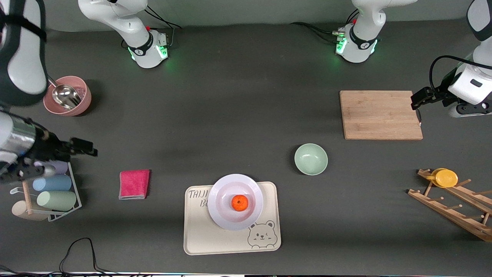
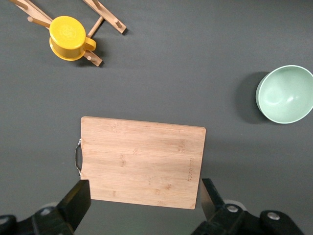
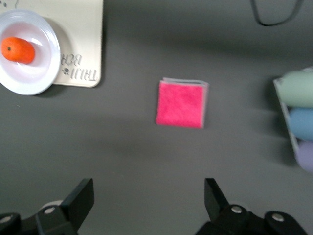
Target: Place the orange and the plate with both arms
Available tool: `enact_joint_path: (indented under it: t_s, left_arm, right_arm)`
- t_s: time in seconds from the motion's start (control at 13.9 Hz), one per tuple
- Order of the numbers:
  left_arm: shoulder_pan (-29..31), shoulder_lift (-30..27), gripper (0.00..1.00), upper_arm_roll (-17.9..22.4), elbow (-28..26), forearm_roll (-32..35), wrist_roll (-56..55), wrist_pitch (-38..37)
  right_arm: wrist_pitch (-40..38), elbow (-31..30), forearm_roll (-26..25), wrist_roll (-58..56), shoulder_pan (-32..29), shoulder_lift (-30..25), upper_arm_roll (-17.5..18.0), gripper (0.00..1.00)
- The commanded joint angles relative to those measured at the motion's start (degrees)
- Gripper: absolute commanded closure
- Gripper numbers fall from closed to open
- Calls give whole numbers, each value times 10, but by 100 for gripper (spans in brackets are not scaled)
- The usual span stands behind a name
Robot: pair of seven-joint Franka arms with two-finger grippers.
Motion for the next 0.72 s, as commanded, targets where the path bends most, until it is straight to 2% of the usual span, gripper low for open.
enact_joint_path:
  t_s: [0.0, 0.14, 0.65]
  left_arm:
    - [-5, -17, 0, 5, -13, -3, 12, 9]
    - [-6, -16, 0, 5, -13, -3, 15, 13]
    - [-2, -18, 0, 5, -12, -3, 24, 12]
  right_arm:
    - [-9, -63, -55, 32, -42, -73, 57, 0]
    - [-18, -62, -71, 32, -63, -84, 77, 0]
    - [-21, -64, -83, 52, -58, -86, 73, 0]
